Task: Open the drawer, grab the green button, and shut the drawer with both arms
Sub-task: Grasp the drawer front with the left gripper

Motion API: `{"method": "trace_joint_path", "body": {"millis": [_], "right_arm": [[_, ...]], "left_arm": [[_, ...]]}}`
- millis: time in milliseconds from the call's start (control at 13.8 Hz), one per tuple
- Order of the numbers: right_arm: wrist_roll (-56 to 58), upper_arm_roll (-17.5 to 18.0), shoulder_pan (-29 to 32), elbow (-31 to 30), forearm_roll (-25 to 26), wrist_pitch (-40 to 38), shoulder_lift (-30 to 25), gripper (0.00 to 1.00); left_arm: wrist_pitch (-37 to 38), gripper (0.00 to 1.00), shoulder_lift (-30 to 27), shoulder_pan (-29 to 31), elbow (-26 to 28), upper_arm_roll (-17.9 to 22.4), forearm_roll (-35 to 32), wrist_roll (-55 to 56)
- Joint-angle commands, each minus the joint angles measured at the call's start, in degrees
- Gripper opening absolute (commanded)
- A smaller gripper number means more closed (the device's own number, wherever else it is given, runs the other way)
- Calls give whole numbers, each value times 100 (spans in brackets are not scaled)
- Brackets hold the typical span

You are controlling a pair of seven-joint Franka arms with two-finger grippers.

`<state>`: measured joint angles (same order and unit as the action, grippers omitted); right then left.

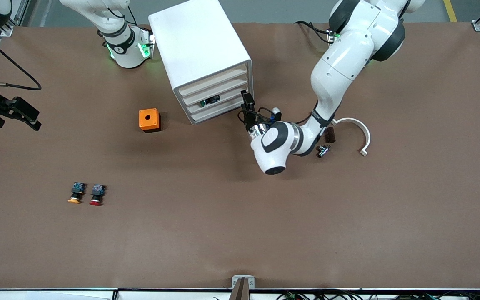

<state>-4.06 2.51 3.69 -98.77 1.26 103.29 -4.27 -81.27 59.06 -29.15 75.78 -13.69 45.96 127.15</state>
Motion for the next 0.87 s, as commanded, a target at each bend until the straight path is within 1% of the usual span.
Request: {"method": "trace_joint_path", "body": {"millis": [0,72,144,361,578,722,795], "right_arm": [[28,39,35,-2,94,-10,-30,100],[28,39,35,-2,94,-10,-30,100],[28,39,35,-2,94,-2,-30,100],[28,39,35,-2,94,-2,-30,100],[20,39,35,7,94,-2,-30,100],[28,39,35,15,94,-36,-30,100],[28,47,27,24,94,-37,-21,100]], "left_arm": [[199,68,105,-160,-116,16,106,108],[252,67,114,-205,-116,16,106,108],[261,63,114,-257,-116,16,106,108],[314,41,114,-311,-116,16,115,64],[314,22,193,-363,-116,7,106,37],[305,20,202,-363,-125,7,106,-59],[305,15,202,-363,-125,16,106,-77]]}}
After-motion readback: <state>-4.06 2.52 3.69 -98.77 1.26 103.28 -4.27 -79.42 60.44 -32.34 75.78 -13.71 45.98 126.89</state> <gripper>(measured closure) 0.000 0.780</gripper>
